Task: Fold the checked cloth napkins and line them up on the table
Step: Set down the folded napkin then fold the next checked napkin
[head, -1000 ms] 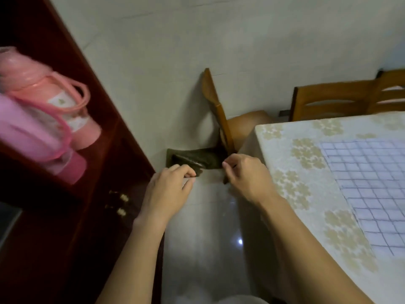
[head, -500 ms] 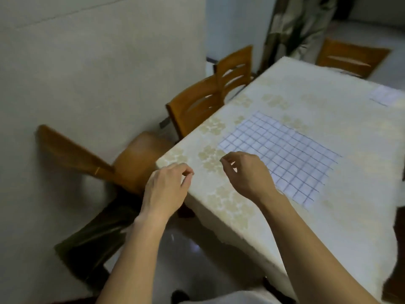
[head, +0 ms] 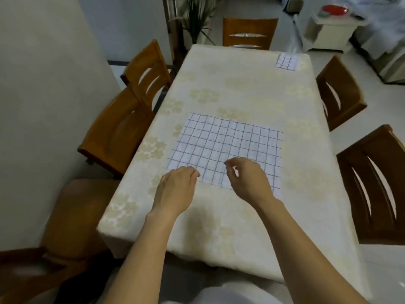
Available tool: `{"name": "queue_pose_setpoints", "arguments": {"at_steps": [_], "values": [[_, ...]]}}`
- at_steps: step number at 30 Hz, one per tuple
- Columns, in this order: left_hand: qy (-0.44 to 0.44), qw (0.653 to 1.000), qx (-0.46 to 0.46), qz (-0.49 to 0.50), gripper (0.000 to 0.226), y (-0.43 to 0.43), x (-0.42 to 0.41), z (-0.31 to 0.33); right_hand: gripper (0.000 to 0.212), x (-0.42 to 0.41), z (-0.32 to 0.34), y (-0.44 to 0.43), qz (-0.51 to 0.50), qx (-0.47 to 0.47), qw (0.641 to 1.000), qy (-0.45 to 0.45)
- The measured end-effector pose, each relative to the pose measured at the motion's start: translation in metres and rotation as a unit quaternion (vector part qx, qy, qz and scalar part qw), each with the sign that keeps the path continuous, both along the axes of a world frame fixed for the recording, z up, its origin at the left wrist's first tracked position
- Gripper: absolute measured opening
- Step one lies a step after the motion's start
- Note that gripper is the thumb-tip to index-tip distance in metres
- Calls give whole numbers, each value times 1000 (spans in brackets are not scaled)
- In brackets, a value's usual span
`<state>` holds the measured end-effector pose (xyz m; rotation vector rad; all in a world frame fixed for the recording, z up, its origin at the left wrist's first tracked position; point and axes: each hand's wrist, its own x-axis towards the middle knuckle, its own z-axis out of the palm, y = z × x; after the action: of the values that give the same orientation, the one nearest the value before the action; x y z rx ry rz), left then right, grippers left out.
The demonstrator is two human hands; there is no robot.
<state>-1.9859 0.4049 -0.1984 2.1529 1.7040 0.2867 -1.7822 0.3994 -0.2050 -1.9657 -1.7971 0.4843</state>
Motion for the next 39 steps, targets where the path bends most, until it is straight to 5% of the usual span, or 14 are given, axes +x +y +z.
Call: {"name": "queue_pose_setpoints", "arguments": {"at_steps": [5,14,23,39], "values": [[-26,1000,-1,11,37,64,-4,-21,51,-10,-45,69,28,24,999,-20],[133,968,-176,-122,112,183,39,-130,110,57,-159,147,10,-280,954,-109],[180,952,-171,-179,113,221,64,-153,99,72,-190,136,27,-270,950,-152],[161,950,-161,-213,101,162,100,-165,94,105,-197,66,51,-238,953,-181]]}}
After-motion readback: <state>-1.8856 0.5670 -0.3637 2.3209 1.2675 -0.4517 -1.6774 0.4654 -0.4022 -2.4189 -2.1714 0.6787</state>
